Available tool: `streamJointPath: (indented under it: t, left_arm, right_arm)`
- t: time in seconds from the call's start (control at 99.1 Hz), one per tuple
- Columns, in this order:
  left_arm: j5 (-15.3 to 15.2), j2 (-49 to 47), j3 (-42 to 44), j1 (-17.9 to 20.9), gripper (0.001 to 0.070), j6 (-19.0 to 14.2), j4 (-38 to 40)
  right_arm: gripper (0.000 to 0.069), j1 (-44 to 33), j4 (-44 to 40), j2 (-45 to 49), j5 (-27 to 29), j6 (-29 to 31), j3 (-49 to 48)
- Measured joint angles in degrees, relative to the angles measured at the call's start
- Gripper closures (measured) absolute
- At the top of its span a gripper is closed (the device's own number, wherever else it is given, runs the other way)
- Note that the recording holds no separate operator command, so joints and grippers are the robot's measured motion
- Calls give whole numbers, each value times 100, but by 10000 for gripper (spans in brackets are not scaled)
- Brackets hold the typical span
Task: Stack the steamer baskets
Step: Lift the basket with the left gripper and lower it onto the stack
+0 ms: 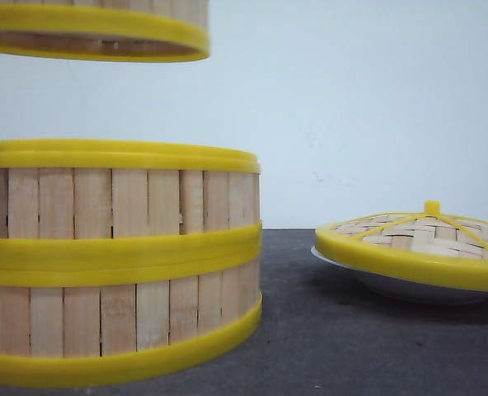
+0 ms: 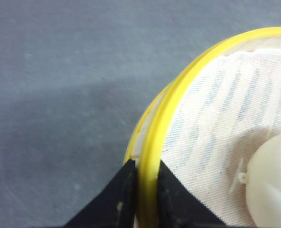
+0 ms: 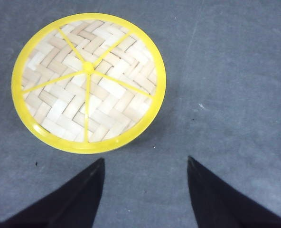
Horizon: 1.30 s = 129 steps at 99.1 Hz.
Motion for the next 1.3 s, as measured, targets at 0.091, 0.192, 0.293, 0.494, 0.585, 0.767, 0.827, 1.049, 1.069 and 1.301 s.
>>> streamJointPath:
  t: [0.091,0.192,0.293,0.494,0.585,0.767,0.827,1.049,1.069,1.301]
  left_arm:
    - [0,-155,-286,-208,681,15,-4]
    - [-2,-280,-614,-382,681,39,-4]
    - [-4,-321,-901,-514,681,42,-2]
    - [-13,-321,-1360,-577,681,13,280]
    - [-26,-319,-1488,-577,681,-42,481]
    - [-26,-238,-1519,-577,681,-70,614]
    - [-26,-173,-1519,-575,681,-70,616]
    - [-28,94,-1521,-577,681,-68,651]
    - [-28,109,-1521,-577,681,-68,662]
    - [-46,240,-1523,-577,681,-68,824]
  right_arm:
    - [355,0,0,0,0,0,0]
    - [355,0,0,0,0,2,0]
    - [355,0,0,0,0,2,0]
    - [355,0,0,0,0,0,0]
    - [355,0,0,0,0,0,0]
    - [355,0,0,0,0,0,0]
    - [355,0,0,0,0,0,0]
    - [355,0,0,0,0,0,0]
    - [355,0,0,0,0,0,0]
    - [355,0,0,0,0,2,0]
